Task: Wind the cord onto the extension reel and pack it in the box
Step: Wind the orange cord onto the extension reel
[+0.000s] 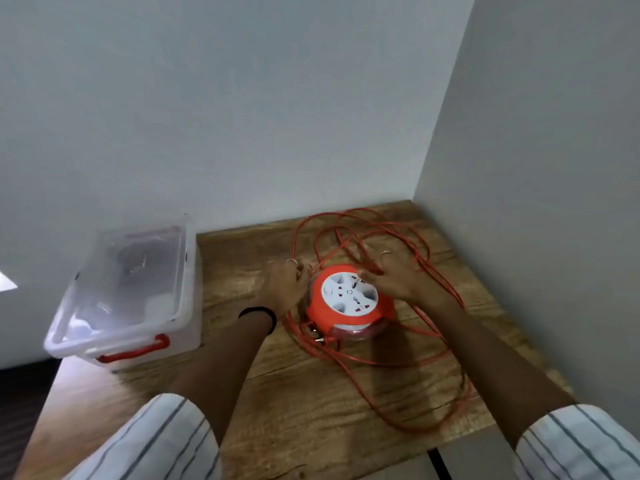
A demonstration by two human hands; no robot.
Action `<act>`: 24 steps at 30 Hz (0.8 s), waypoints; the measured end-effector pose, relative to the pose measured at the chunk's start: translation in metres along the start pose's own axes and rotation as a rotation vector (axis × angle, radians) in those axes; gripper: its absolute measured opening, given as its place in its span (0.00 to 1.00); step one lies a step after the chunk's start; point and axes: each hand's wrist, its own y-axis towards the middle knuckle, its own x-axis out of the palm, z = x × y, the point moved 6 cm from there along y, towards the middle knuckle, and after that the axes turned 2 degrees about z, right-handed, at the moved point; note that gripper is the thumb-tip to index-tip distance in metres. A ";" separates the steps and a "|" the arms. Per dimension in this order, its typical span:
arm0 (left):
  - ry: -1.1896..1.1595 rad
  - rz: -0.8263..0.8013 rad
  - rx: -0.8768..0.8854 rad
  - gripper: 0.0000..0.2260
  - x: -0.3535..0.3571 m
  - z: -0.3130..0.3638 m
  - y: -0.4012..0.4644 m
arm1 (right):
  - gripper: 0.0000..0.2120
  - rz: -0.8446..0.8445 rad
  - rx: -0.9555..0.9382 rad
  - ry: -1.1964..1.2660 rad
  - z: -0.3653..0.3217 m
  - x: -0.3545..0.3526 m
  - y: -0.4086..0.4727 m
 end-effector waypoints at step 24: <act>-0.966 -0.010 -0.429 0.21 -0.006 0.032 0.002 | 0.12 0.217 -0.012 0.183 -0.024 -0.055 0.015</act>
